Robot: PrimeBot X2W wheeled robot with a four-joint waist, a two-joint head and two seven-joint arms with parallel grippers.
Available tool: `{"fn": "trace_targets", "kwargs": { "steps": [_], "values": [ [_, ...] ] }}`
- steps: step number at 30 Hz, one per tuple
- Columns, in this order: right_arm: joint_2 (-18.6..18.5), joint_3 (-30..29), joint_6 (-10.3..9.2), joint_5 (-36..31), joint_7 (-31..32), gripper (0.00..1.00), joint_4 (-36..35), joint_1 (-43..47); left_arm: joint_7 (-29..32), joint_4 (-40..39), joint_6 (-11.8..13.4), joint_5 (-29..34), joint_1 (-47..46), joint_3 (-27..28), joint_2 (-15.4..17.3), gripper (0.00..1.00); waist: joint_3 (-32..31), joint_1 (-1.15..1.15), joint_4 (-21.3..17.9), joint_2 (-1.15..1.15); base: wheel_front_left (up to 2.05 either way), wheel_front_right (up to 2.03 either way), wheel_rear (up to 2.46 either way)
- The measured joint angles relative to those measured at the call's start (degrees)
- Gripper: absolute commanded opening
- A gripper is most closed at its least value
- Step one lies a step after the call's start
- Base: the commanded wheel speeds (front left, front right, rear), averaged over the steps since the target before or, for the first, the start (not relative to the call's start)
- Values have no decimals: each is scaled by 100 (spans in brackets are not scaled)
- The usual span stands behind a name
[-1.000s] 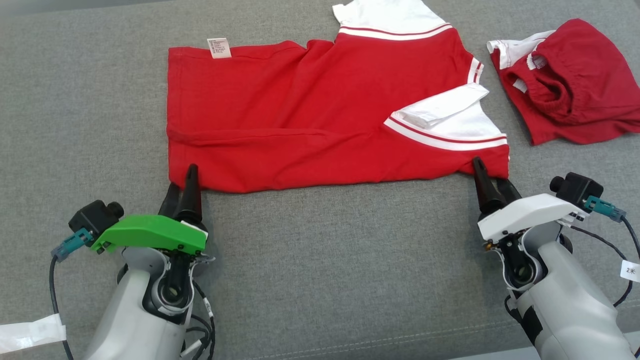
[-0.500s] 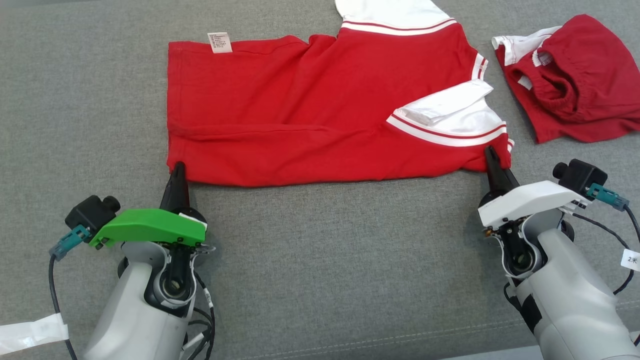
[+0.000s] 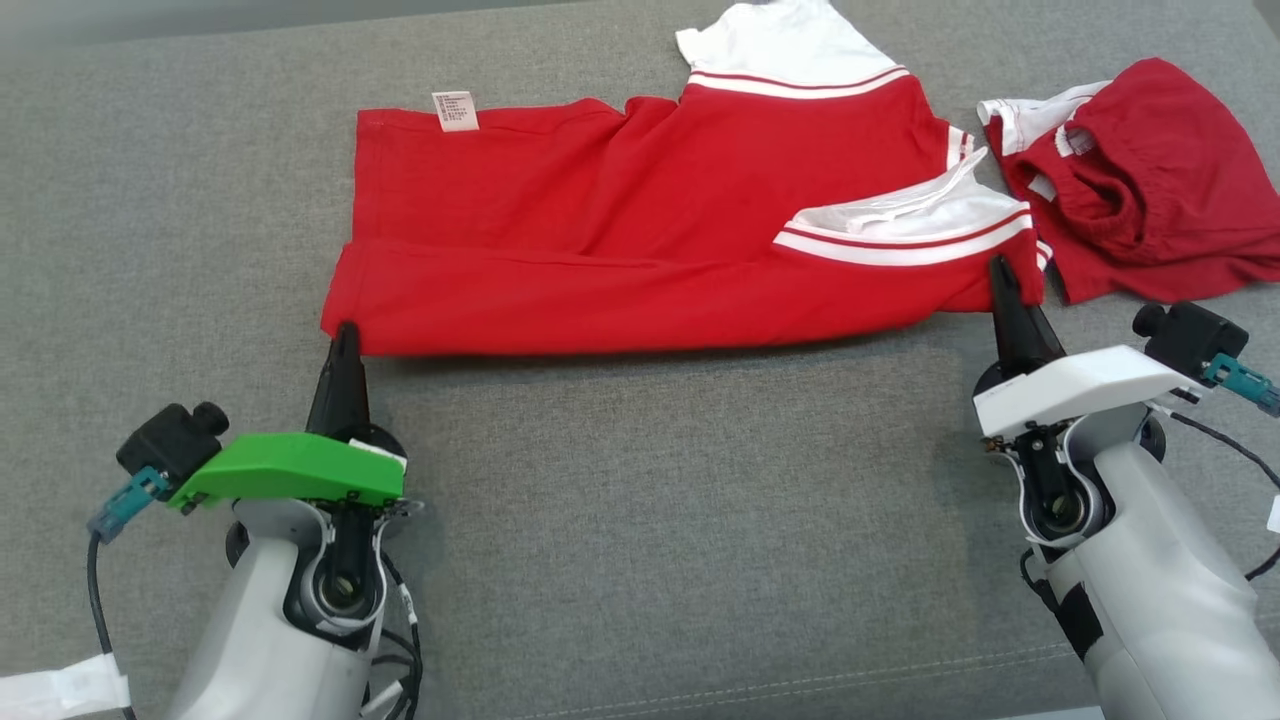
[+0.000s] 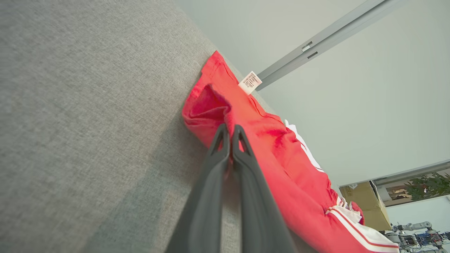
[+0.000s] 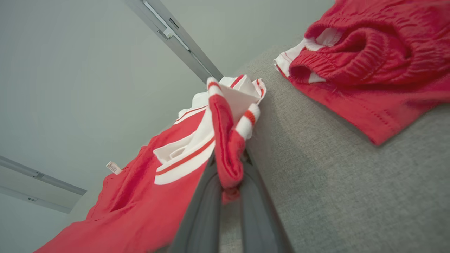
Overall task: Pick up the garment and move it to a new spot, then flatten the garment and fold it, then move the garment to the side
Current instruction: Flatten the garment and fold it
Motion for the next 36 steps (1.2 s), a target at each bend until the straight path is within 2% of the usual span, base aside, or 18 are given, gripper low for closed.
{"fn": "trace_targets", "kwargs": {
  "steps": [12,21,27,36],
  "values": [
    [-153,-78,0,57,-2,0,-781,925,-2,-681,-74,278,1024,181,10,0,-410,0,51,0,0,0,0],
    [-264,-126,1,46,-10,0,-1241,1719,-2,-1273,19,467,1903,208,15,0,-561,0,47,0,0,0,0],
    [-279,-31,1,47,-10,0,-1246,2152,-2,-1396,188,488,2455,124,25,0,-609,0,76,0,0,0,0],
    [-286,53,0,46,59,0,-1022,2312,-2,-1614,322,610,2684,-2,46,0,-653,0,107,0,0,0,0]
  ]
}}
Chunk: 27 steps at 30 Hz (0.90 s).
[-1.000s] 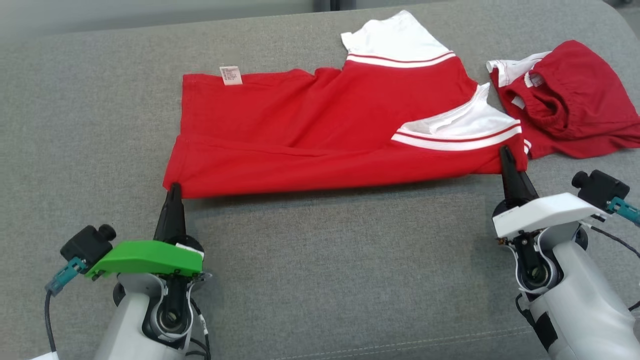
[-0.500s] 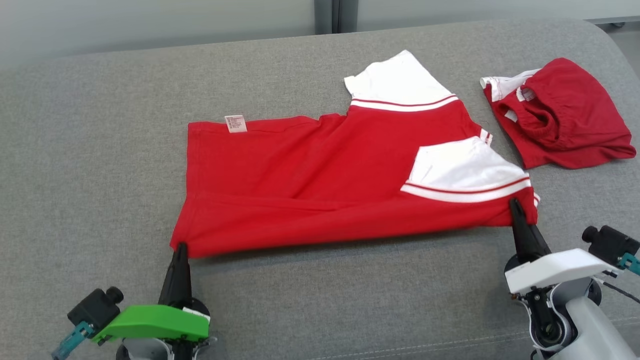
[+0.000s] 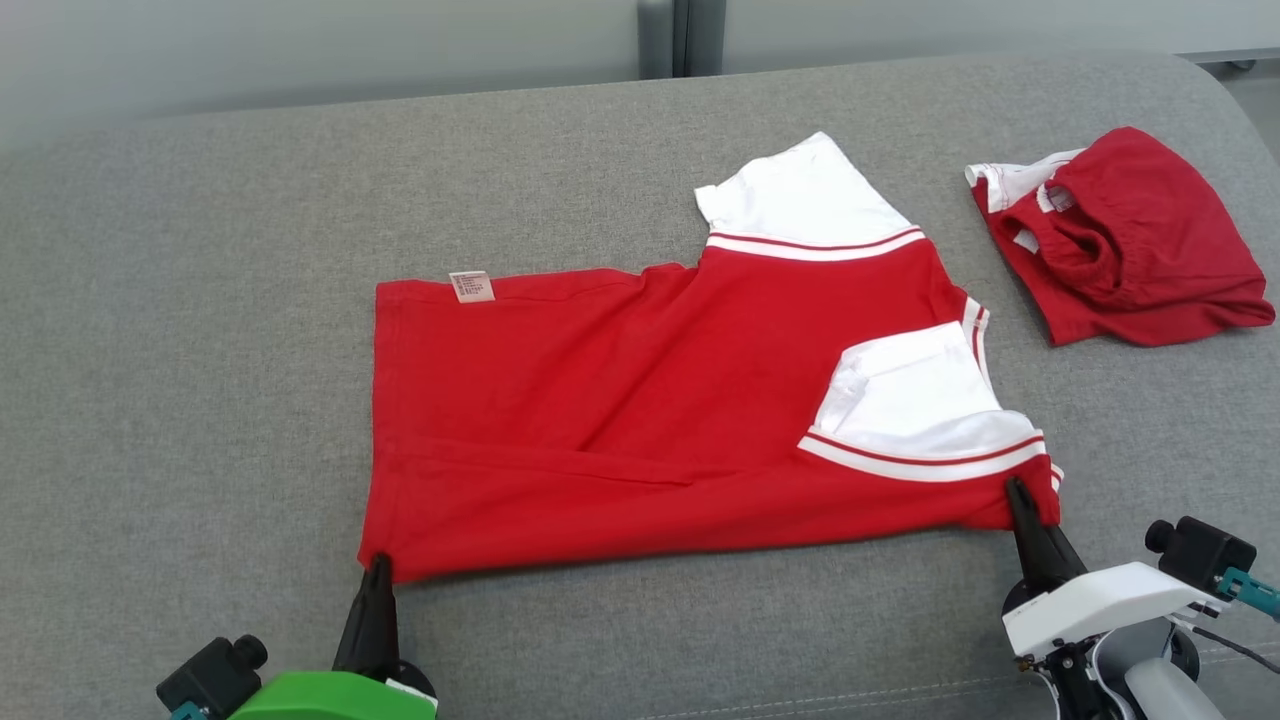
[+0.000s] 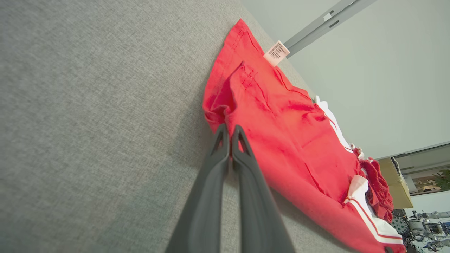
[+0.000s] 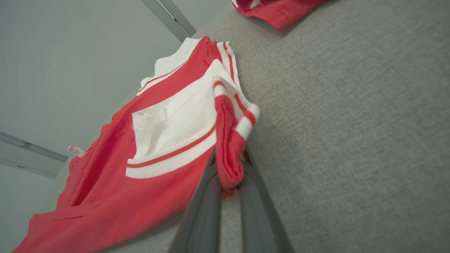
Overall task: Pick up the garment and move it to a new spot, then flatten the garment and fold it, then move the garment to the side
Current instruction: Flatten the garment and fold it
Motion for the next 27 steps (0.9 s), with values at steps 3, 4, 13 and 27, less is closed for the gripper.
{"fn": "trace_targets", "kwargs": {
  "steps": [3,4,13,27],
  "values": [
    [12,7,0,3,9,46,70,1,0,-29,51,105,45,-11,3,37,-4,0,0,0,0,0,0],
    [13,3,-7,3,9,71,94,3,0,-51,67,130,48,-11,5,49,-6,0,0,0,0,0,0],
    [-197,-97,-68,0,20,100,146,261,0,-299,220,322,166,205,192,100,-6,0,-23,0,0,0,0],
    [-1216,75,-109,-782,442,100,-735,-942,428,-823,269,1591,-1086,-209,1111,100,272,0,-122,0,0,0,0]
  ]
}}
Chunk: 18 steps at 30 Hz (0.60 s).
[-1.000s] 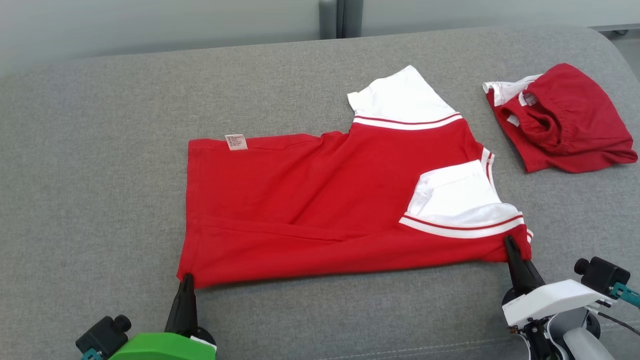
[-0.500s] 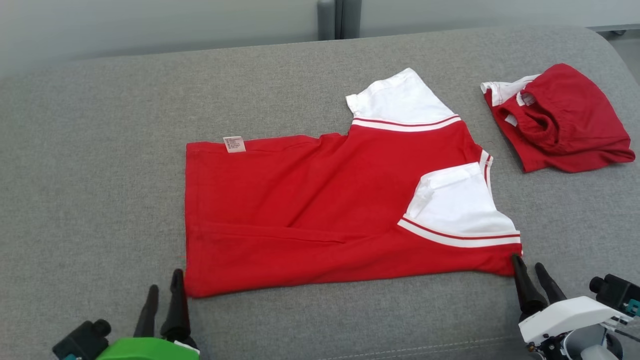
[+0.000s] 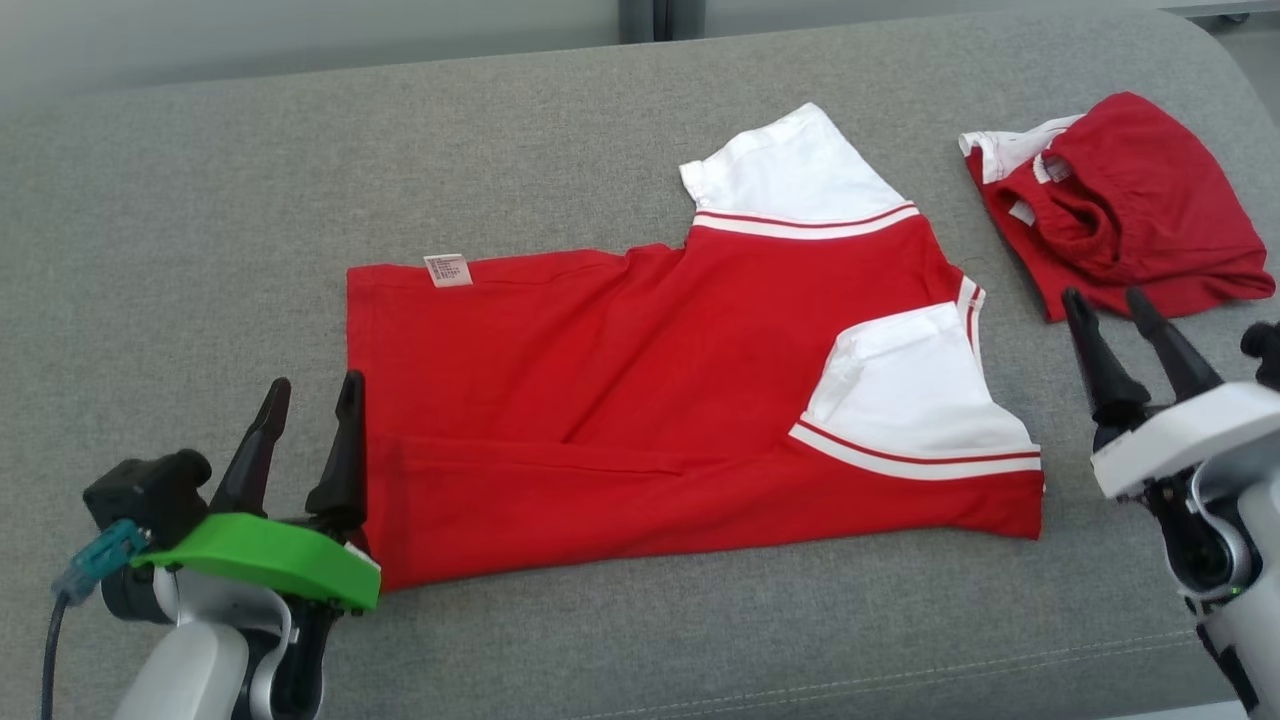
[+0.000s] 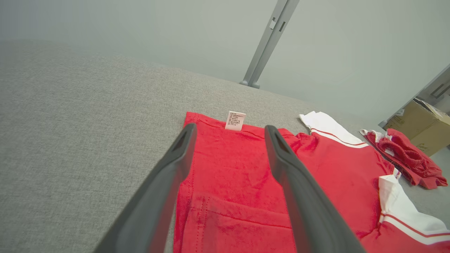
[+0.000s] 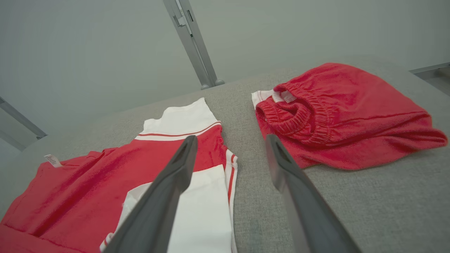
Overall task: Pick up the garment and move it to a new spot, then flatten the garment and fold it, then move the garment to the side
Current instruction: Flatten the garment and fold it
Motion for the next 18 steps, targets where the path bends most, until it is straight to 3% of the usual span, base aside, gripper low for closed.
{"fn": "trace_targets", "kwargs": {
  "steps": [8,18],
  "values": [
    [-261,282,3,-259,666,100,-260,-1173,766,517,26,192,-937,-367,24,100,357,0,24,0,0,0,0],
    [-388,567,9,-455,1437,100,-155,-2246,1376,1195,108,318,-2178,-352,-191,100,975,0,125,0,0,0,0]
  ]
}}
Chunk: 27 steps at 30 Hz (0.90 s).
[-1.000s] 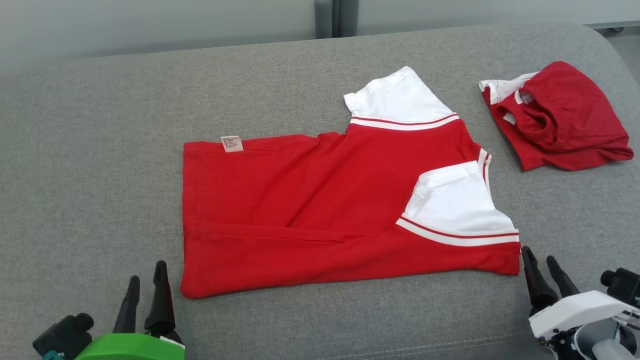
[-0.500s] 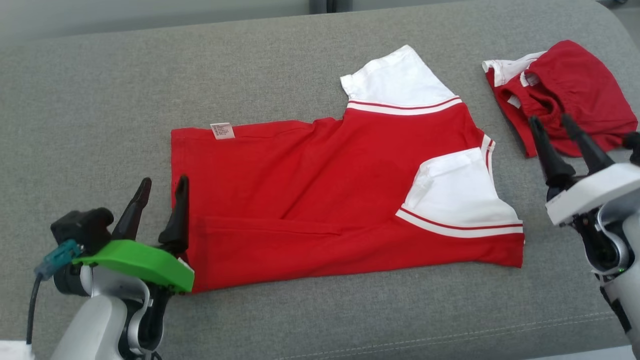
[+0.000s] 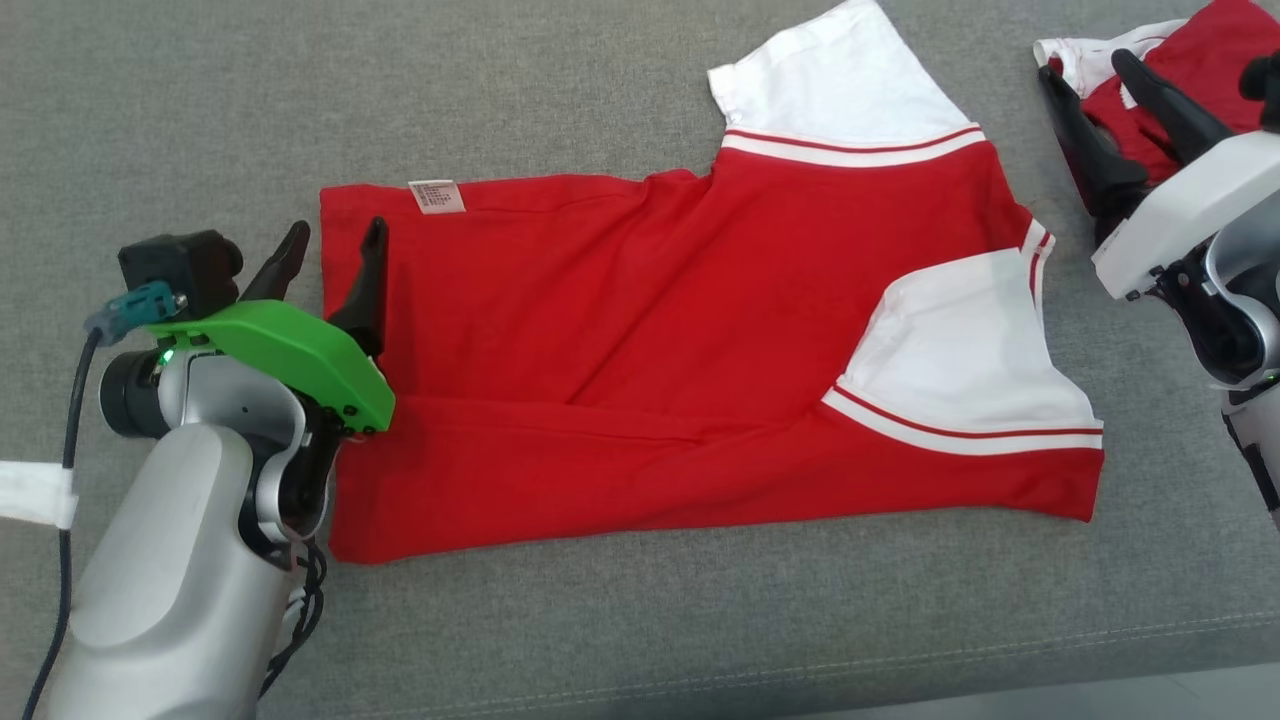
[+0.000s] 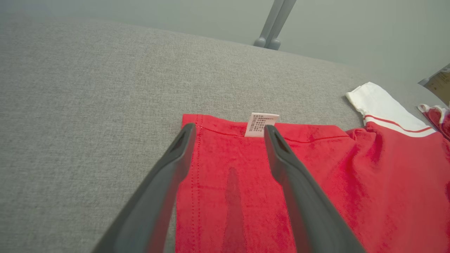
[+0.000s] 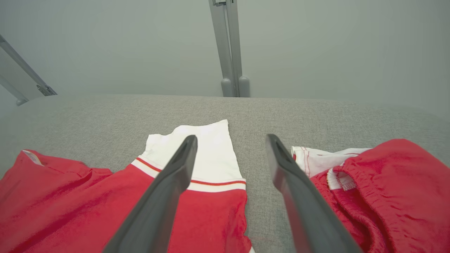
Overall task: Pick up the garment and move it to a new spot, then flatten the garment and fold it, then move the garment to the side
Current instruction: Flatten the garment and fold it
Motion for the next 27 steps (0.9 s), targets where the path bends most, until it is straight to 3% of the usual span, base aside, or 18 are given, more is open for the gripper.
{"fn": "trace_targets", "kwargs": {
  "steps": [8,25,26,27],
  "values": [
    [14,294,46,-190,302,100,241,-525,258,591,29,124,-614,41,-88,100,437,0,98,0,0,0,0],
    [16,433,45,-472,816,100,1222,-1644,237,1390,43,269,-1376,-60,-745,100,904,0,543,0,0,0,0],
    [16,434,44,-487,834,100,1288,-1673,214,1429,43,269,-1410,-91,-779,92,917,0,578,0,0,0,0],
    [19,437,43,-491,849,100,1362,-1701,199,1474,43,270,-1447,-127,-809,71,929,0,613,0,0,0,0]
  ]
}}
